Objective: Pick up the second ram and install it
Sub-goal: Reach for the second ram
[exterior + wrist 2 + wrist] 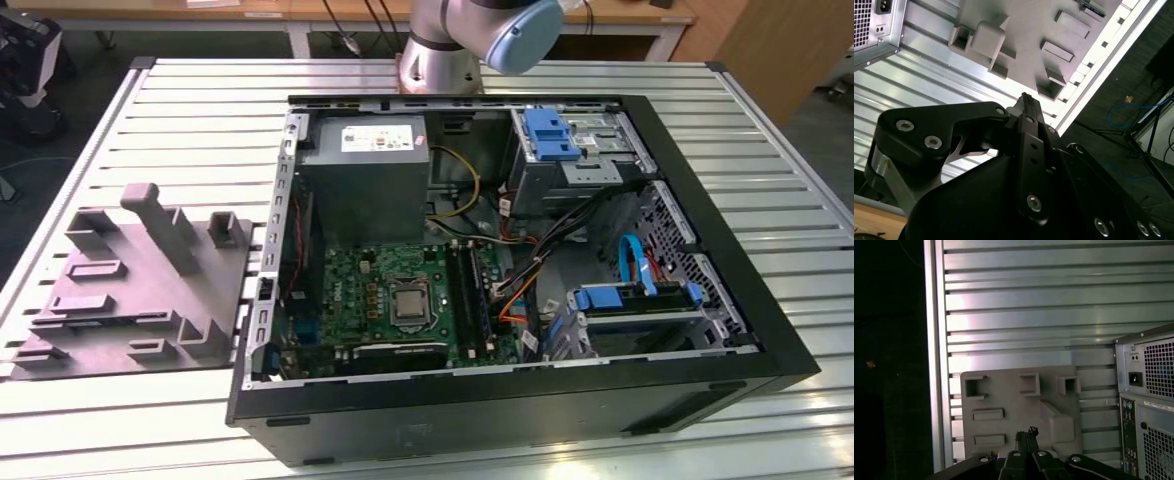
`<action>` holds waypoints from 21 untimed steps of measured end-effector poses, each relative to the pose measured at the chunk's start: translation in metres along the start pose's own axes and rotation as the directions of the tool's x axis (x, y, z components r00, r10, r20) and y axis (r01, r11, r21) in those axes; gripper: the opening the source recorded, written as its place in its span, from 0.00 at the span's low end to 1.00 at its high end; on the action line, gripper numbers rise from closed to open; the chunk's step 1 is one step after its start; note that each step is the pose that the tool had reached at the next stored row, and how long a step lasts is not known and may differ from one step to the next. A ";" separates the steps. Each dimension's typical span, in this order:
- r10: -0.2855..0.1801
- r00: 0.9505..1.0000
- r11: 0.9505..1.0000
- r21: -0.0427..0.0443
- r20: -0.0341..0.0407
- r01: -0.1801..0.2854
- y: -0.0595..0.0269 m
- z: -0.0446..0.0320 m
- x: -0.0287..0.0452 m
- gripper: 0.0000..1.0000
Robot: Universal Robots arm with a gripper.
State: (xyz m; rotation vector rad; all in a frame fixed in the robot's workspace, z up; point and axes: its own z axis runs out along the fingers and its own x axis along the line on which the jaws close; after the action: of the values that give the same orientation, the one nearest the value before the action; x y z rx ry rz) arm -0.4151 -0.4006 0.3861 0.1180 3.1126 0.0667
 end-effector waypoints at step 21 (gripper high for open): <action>0.000 1.000 1.000 0.000 0.000 0.000 -0.0505 0.0184 -0.0028 0.10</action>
State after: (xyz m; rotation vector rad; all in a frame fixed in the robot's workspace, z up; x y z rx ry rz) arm -0.4155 -0.4503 0.3656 0.1179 3.1126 0.0668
